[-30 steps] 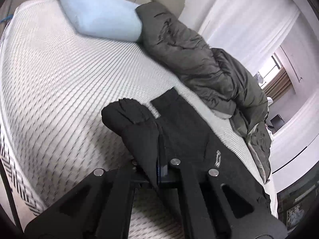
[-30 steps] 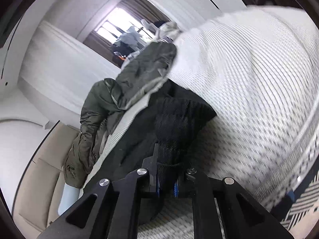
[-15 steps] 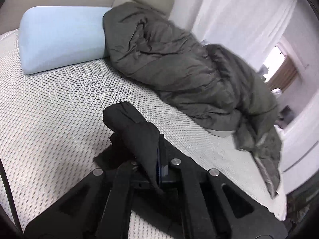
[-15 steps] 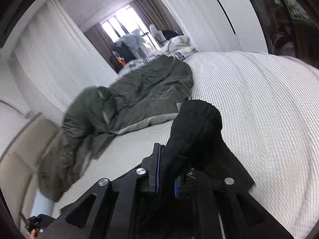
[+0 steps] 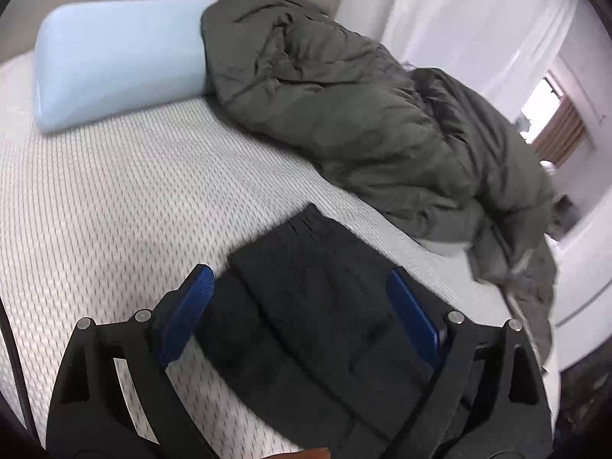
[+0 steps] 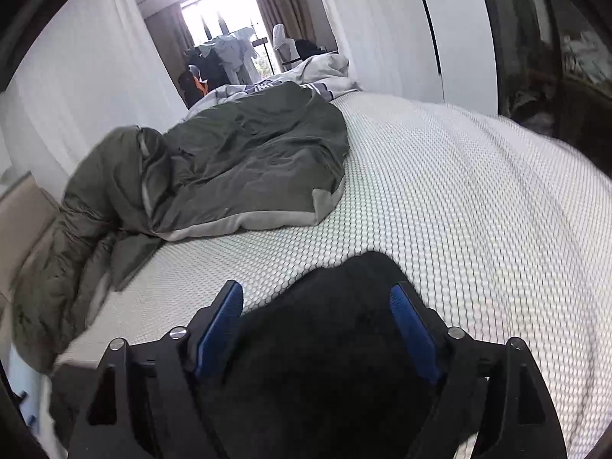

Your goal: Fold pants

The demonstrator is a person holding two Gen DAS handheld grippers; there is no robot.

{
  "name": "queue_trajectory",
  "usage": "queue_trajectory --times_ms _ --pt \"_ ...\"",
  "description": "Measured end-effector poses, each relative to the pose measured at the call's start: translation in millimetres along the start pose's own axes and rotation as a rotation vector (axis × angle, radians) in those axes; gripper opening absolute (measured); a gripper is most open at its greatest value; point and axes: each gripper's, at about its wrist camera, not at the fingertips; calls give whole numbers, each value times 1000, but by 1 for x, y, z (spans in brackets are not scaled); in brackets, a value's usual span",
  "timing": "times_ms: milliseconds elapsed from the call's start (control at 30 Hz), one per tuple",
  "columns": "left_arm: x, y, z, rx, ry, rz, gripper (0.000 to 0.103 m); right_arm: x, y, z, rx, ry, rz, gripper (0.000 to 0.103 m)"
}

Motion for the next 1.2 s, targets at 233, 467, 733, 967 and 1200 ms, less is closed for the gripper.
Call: queue_trajectory --times_ms 233,467,733,967,1200 --pt "1 18 90 -161 32 209 72 8 57 56 26 -67 -143 95" --pt "27 -46 144 -330 43 199 58 5 67 106 -57 -24 -265 95" --pt "39 -56 151 -223 17 186 0 8 60 112 -93 -51 -274 95" --pt "8 12 144 -121 -33 241 0 9 67 113 -72 -36 -257 95" --pt "-32 2 148 -249 42 153 16 15 63 117 -97 -56 -248 95"
Point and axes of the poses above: each gripper's, at about its wrist camera, not at the fingertips, and y roughly against the way its jaws point, x to its right, z to its underside, and after that the axes turned 6 degrees about y, right-handed
